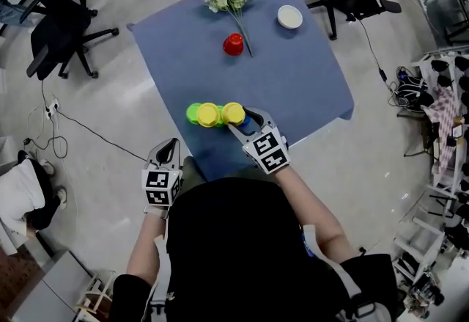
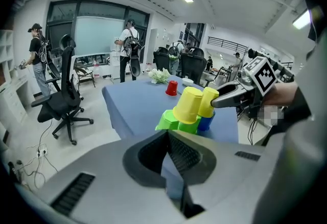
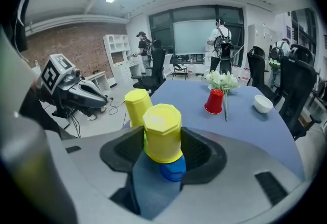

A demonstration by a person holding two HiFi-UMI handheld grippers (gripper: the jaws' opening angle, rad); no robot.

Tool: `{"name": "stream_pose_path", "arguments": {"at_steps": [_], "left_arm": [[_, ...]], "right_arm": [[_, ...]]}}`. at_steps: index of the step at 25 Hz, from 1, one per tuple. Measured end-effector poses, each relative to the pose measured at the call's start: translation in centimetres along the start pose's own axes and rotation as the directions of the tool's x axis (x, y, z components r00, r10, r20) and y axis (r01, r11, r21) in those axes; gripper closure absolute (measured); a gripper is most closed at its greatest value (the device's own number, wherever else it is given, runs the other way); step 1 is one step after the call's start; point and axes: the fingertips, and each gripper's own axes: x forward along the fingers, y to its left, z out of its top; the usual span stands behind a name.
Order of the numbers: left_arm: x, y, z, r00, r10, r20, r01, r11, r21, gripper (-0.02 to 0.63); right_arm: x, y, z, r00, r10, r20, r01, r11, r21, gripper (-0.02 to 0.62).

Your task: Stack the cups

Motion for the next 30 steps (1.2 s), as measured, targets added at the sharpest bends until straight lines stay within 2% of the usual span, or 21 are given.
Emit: {"name": "stream_pose_path", "arguments": {"at_steps": [3,7,14,24,30], "left_arm": [[0.0,0.0,-0.4,1.0,-0.012,-0.013,0.012,1.0,0.002,0.595],[0.2,-0.1,-0.7,1.0,-0.02,-0.022,0.02,1.0,0.01,0.595],[0.8,-0.1,-0.7,0.999,-0.004,-0.032,0.004,1.0,0.008,0.595],[0.7,-0.7,-0.9,0.998,0.047,-0.052,-0.048,0.999,-0.016,0.595],[0.3,-1.1,-1.2,0.995,0.098,-0.035,-0.1,0.993,-0.059,0.595]], "right_arm": [[0.2,0.3,0.1,1.0,0.004,-0.005,-0.004,1.0,-0.003,0.356],[0.0,0.5,0.6,1.0,0.023,0.007,-0.023,0.999,0.031,0.311],[-1.9,-0.4,-0.8,0.999,0.051,-0.001,-0.051,0.993,0.108,0.308],[-3.4,-6.6,-2.3,1.0,-0.011,-0.021,0.014,0.991,0.13,0.308],[-1.1,-11.1,-0.7,0.999,-0.05,0.008,0.049,0.992,0.119,0.308]]}}
